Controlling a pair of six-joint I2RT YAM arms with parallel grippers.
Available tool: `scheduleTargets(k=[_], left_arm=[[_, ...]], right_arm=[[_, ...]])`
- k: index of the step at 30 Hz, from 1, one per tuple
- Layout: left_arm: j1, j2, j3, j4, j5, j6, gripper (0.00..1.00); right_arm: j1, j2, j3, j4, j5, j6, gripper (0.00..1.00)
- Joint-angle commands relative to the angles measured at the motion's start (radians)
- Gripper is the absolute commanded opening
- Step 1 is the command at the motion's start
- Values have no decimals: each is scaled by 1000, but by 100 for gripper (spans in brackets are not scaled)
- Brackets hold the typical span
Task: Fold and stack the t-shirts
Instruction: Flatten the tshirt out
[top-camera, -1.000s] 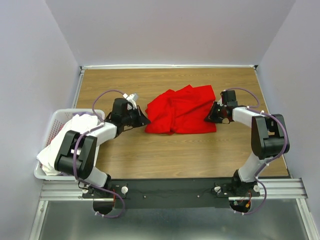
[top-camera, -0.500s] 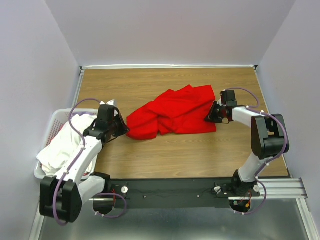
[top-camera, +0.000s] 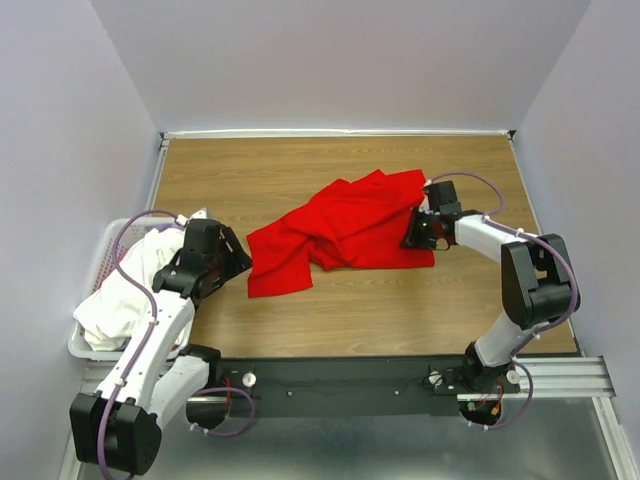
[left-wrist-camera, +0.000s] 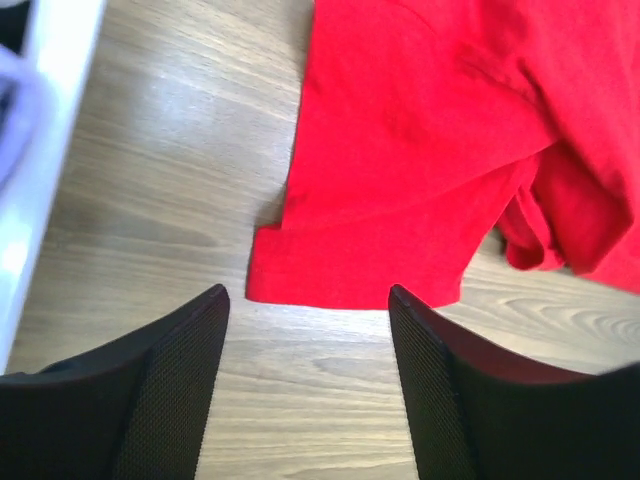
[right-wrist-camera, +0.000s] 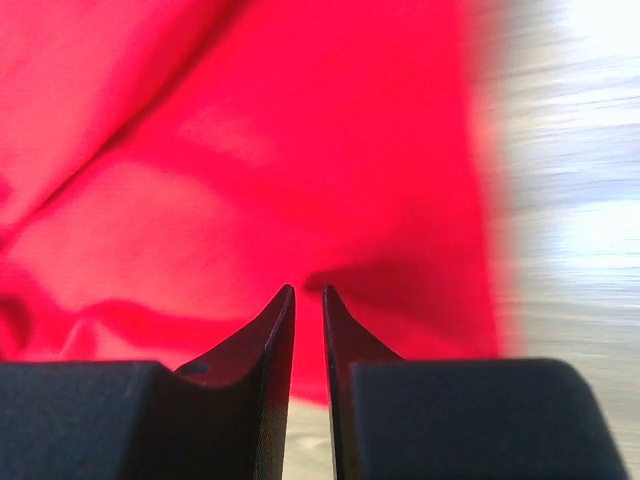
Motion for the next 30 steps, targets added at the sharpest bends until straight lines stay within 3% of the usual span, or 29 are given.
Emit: scheduleTargets(k=[1,5,9,15,19,22,30], left_arm=[[4,-43,61,-20,-63,-17,74],[-11,2,70,55,-13,9,65],[-43,153,43,196,98,43,54],[-73,380,58,357,89,60,40],[-82,511,93,434,94,54,24],[-93,589,114,466,52,52,13],[-83,793,202,504,-127,75,5]], right_arm=[[117,-29,43,-44,2,-53,24],[180,16,82,-28,-26,-38,24],[198,86,112,-8,-58,-33,24],[200,138,157,0,-52,-36,24],[201,163,163,-2,-19,-37,23],[200,180,157,0,8,-44,23],[120,247,160,0,72,-37,22]])
